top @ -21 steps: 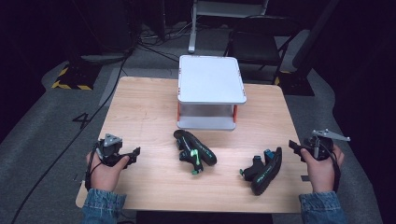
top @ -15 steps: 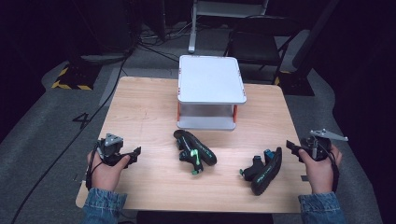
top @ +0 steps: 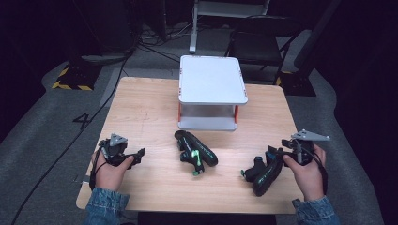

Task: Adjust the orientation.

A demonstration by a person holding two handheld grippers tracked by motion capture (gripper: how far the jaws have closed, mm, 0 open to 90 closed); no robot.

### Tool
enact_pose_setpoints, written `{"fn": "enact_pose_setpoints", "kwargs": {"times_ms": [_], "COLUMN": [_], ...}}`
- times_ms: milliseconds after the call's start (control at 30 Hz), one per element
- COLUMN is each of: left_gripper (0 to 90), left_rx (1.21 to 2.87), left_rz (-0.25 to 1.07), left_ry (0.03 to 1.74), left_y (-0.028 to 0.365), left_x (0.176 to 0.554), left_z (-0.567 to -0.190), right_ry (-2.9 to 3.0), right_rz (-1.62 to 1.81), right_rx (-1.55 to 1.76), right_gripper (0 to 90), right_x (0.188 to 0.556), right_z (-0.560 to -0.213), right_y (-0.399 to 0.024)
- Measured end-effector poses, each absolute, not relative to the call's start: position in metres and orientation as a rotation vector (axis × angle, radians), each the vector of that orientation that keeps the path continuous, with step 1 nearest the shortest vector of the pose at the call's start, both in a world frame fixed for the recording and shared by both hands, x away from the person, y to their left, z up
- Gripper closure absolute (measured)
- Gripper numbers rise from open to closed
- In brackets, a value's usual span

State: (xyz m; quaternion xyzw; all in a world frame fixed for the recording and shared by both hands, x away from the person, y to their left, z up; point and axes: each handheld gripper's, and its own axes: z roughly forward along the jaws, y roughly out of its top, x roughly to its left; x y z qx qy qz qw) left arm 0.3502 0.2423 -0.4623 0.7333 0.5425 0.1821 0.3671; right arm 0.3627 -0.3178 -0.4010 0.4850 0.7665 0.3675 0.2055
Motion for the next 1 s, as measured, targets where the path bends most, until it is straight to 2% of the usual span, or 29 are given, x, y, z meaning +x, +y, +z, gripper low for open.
{"fn": "enact_pose_setpoints", "kwargs": {"times_ms": [233, 400, 800, 1000], "left_gripper": [23.6, 23.3, 23.4, 23.4], "left_rx": [1.910, 1.934, 1.960, 1.969], "left_rz": [0.457, 0.446, 0.434, 0.432], "left_ry": [1.380, 1.364, 1.347, 1.335], "left_y": [0.238, 0.236, 0.233, 0.233], "left_x": [0.350, 0.350, 0.351, 0.352], "left_z": [-0.466, -0.468, -0.471, -0.472], "right_ry": [2.328, 2.368, 2.399, 2.413], "right_rz": [0.973, 0.823, 0.738, 0.725], "right_rx": [1.244, 1.255, 1.342, 1.332], "right_gripper": [34.0, 35.4, 52.3, 64.3], "right_x": [0.360, 0.364, 0.367, 0.367], "right_z": [-0.414, -0.432, -0.445, -0.443], "right_y": [-0.273, -0.262, -0.261, -0.261]}}
